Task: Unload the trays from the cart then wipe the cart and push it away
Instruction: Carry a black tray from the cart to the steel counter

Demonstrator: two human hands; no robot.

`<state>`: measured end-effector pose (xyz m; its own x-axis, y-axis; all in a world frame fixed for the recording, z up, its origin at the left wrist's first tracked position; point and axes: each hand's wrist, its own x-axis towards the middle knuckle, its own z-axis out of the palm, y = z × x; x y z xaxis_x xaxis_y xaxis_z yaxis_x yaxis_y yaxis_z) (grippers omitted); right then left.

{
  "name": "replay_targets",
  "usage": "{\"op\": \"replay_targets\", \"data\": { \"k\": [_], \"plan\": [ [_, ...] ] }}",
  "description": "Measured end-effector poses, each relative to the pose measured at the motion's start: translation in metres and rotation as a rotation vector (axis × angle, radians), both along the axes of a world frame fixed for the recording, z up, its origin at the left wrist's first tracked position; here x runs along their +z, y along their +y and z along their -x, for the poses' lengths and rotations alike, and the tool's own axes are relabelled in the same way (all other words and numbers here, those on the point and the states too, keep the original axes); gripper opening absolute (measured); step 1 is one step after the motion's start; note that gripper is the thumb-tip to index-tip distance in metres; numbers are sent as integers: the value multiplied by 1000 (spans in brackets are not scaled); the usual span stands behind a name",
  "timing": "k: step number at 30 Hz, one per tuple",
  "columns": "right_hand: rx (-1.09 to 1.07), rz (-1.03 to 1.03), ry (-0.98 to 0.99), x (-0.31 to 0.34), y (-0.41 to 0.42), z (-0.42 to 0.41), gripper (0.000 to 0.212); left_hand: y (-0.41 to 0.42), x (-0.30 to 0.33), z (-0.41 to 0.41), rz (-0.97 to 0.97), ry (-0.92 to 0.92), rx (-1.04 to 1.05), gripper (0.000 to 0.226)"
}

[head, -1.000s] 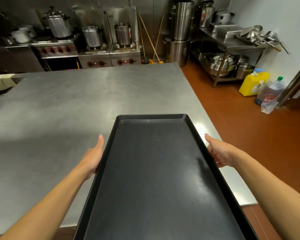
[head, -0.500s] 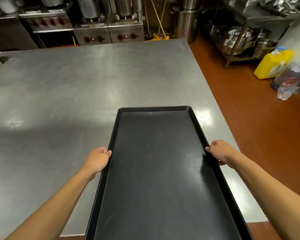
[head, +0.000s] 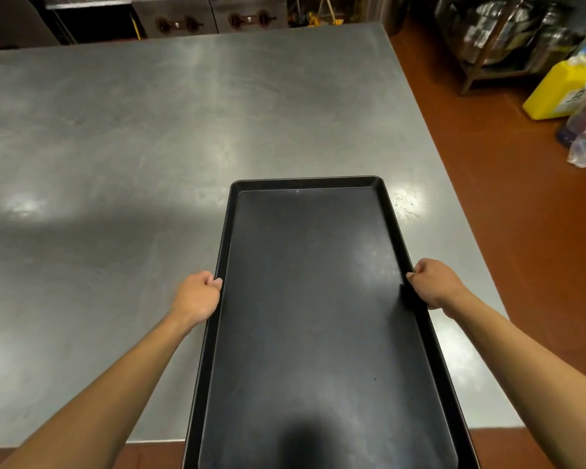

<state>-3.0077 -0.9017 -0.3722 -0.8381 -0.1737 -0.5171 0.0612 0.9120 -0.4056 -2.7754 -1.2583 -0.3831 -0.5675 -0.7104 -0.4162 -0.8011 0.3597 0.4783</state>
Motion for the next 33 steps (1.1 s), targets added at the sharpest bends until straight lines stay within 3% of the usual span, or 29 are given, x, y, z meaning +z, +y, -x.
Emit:
{"op": "replay_targets", "data": {
  "k": [9,33],
  "plan": [
    [29,-39,6,-23,-4,4,21,-6,-22,2,62,-82,-86,30],
    [63,-142,82,-66,-16,5,21,-7,-56,2,125,-158,-103,35]
  ]
}}
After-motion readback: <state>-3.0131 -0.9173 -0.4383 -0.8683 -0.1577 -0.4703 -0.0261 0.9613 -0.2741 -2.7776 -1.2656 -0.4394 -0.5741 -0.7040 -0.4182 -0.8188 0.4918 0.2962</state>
